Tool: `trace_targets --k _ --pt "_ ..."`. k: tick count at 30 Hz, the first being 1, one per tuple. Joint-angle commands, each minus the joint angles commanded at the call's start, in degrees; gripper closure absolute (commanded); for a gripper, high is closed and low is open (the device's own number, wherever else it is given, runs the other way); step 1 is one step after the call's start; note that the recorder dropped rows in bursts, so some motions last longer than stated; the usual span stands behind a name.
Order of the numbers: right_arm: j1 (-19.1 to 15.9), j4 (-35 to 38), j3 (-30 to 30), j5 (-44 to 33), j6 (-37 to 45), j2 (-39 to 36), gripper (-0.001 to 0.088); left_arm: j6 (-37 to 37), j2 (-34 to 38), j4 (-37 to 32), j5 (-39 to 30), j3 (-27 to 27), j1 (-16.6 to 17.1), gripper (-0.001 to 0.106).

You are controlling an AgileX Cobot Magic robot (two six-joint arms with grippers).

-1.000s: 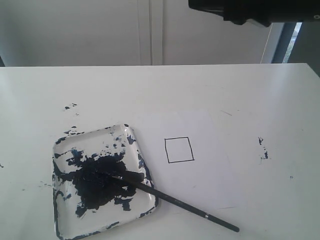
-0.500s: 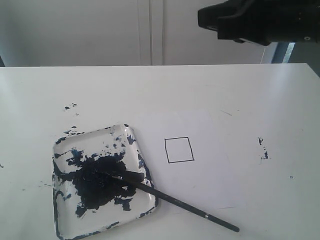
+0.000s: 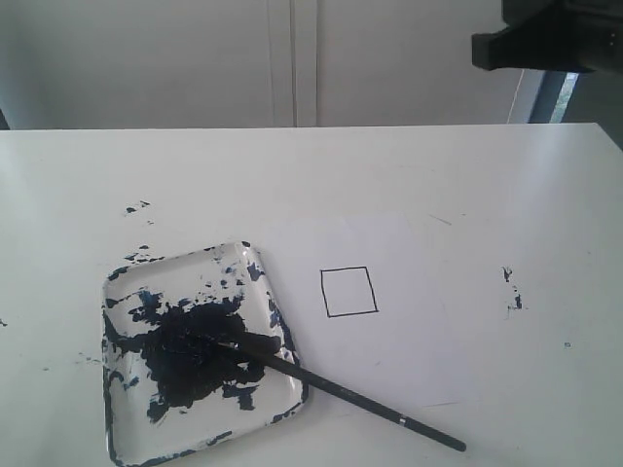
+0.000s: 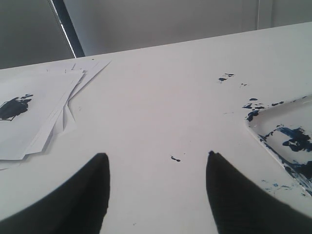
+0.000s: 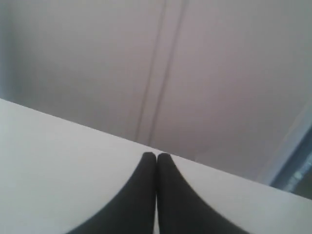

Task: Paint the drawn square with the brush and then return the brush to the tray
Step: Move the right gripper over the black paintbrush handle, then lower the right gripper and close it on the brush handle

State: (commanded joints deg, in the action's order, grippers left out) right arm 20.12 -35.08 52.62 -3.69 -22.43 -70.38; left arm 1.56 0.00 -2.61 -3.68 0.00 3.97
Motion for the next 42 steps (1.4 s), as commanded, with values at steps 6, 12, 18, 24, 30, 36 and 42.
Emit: trace_targets --k 6,12,18,24,30,36,42 --pt "3.02 7.59 0.00 -10.56 11.16 0.00 0.0868 0.00 0.00 0.00 0.00 0.00 0.00 0.044" --pt "7.06 12.92 0.52 -19.41 11.16 0.00 0.0868 0.00 0.00 0.00 0.00 0.00 0.00 0.044" --pt "12.00 25.35 2.57 -29.11 19.87 -0.11 0.0868 0.00 0.00 0.00 0.00 0.00 0.00 0.044" --pt "15.40 42.48 2.69 -36.40 32.33 -1.53 0.0868 0.00 0.00 0.00 0.00 0.00 0.00 0.044" --pt "17.70 56.56 2.69 -39.75 41.12 -4.84 0.0868 0.00 0.00 0.00 0.00 0.00 0.00 0.044" --pt "21.19 58.85 2.69 -34.20 45.52 -8.65 0.0868 0.00 0.00 0.00 0.00 0.00 0.00 0.044" --pt "22.83 58.61 2.69 -29.28 45.52 -12.37 0.0844 0.00 0.00 0.00 0.00 0.00 0.00 0.044"
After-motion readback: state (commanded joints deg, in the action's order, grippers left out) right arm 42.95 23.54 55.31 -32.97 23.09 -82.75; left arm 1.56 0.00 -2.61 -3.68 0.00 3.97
